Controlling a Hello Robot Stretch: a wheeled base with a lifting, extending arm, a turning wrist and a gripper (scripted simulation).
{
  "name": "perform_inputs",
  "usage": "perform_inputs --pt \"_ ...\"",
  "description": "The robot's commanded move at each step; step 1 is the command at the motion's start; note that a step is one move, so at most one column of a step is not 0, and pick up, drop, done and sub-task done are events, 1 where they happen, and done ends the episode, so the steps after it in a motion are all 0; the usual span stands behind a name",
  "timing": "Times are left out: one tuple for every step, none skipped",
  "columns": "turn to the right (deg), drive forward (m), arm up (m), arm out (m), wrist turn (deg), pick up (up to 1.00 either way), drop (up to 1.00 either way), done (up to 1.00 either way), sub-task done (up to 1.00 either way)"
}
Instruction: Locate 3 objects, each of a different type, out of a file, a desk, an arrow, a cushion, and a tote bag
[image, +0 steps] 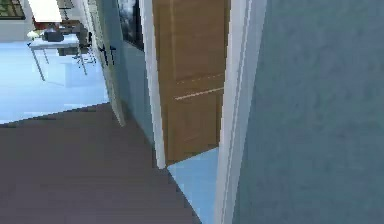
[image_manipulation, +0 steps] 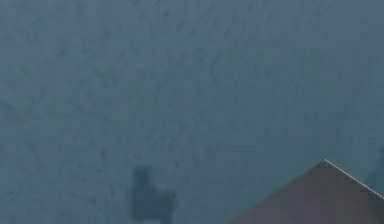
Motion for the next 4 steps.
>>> perform_inputs --pt "-45.0 0.00 0.00 0.00 0.0 0.00 0.00 0.00 0.00" --pt "-45.0 0.00 0.00 0.00 0.0 0.00 0.00 0.00 0.00" --pt "-27.0 0.00 0.00 0.00 0.0 0.00 0.00 0.00 0.00" --pt "0.0 0.10 0.00 0.00 0.0 0.00 0.00 0.00 0.00"
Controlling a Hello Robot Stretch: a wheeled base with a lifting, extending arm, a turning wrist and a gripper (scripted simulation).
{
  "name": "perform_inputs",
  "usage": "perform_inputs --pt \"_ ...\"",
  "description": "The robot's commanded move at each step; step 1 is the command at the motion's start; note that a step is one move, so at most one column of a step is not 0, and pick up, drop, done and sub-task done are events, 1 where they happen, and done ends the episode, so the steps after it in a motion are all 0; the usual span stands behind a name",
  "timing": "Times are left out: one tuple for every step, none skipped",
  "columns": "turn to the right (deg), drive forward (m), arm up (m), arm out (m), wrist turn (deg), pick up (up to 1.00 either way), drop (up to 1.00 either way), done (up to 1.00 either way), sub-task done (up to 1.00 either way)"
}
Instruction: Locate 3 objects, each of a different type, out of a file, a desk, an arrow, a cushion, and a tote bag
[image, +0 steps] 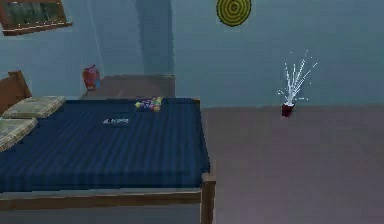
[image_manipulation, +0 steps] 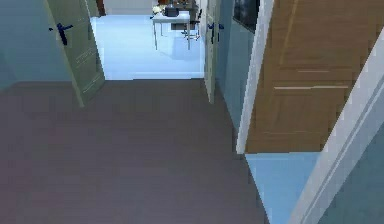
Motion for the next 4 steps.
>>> perform_inputs --pt "-45.0 0.00 0.00 0.00 0.0 0.00 0.00 0.00 0.00" --pt "-21.0 0.00 0.00 0.00 0.0 0.00 0.00 0.00 0.00" --pt "0.0 0.60 0.00 0.00 0.0 0.00 0.00 0.00 0.00" --pt "24.0 0.00 0.00 0.00 0.0 0.00 0.00 0.00 0.00"
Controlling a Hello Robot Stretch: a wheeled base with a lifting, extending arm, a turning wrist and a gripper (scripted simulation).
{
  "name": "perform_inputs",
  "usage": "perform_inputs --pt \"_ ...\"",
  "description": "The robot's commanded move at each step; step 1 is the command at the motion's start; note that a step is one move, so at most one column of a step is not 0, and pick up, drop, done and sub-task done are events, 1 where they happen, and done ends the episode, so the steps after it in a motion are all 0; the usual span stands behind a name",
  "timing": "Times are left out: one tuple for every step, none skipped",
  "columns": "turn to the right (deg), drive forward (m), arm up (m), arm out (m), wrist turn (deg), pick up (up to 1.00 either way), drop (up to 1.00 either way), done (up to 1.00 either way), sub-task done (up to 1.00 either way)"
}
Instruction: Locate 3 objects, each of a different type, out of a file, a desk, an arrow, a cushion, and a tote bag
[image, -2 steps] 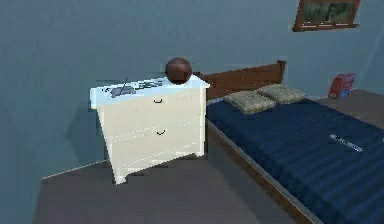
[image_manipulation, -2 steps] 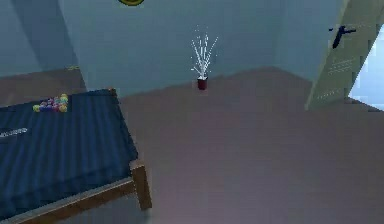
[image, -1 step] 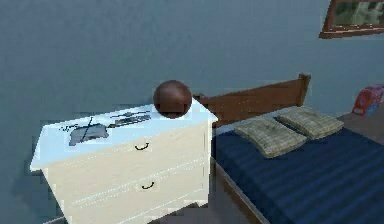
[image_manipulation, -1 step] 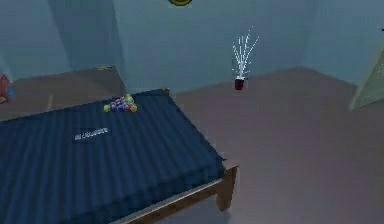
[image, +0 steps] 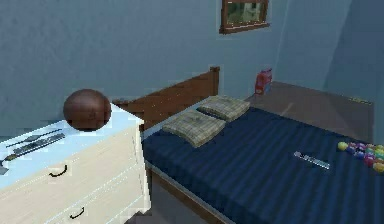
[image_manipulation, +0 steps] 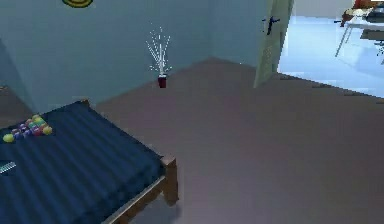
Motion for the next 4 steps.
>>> perform_inputs --pt "0.0 0.00 0.00 0.00 0.0 0.00 0.00 0.00 1.00" --pt "45.0 0.00 0.00 0.00 0.0 0.00 0.00 0.00 0.00" --pt "45.0 0.00 0.00 0.00 0.0 0.00 0.00 0.00 0.00" --pt "36.0 0.00 0.00 0.00 0.0 0.00 0.00 0.00 0.00"
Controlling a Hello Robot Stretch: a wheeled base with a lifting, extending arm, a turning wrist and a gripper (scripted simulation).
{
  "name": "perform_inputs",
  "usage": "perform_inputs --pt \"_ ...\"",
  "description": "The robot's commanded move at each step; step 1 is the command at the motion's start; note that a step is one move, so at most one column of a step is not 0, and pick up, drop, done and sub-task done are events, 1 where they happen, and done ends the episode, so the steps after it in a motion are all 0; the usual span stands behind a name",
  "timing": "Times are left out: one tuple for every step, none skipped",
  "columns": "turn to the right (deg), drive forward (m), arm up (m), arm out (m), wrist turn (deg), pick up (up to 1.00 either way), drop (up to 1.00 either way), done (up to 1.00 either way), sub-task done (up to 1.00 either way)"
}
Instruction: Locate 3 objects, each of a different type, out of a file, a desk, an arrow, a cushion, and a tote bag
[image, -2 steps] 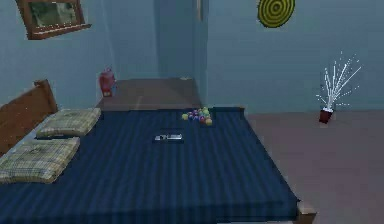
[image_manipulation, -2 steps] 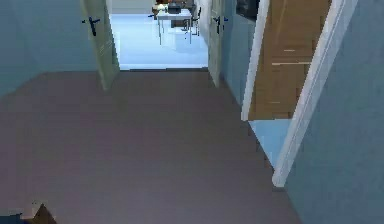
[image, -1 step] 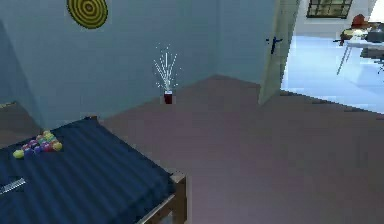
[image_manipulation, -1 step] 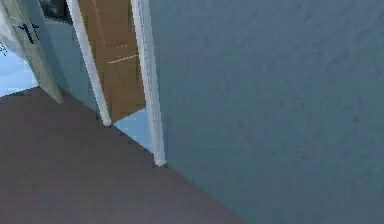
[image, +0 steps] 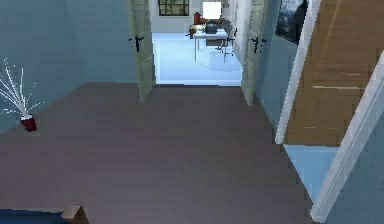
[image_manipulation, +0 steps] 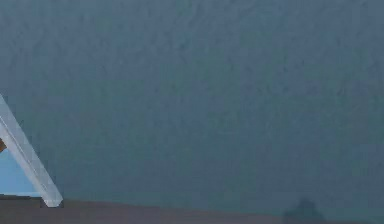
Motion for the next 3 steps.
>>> perform_inputs --pt "0.0 1.00 0.00 0.00 0.0 0.00 0.00 0.00 0.00" --pt "0.0 1.00 0.00 0.00 0.0 0.00 0.00 0.00 0.00" --pt "0.0 1.00 0.00 0.00 0.0 0.00 0.00 0.00 0.00"
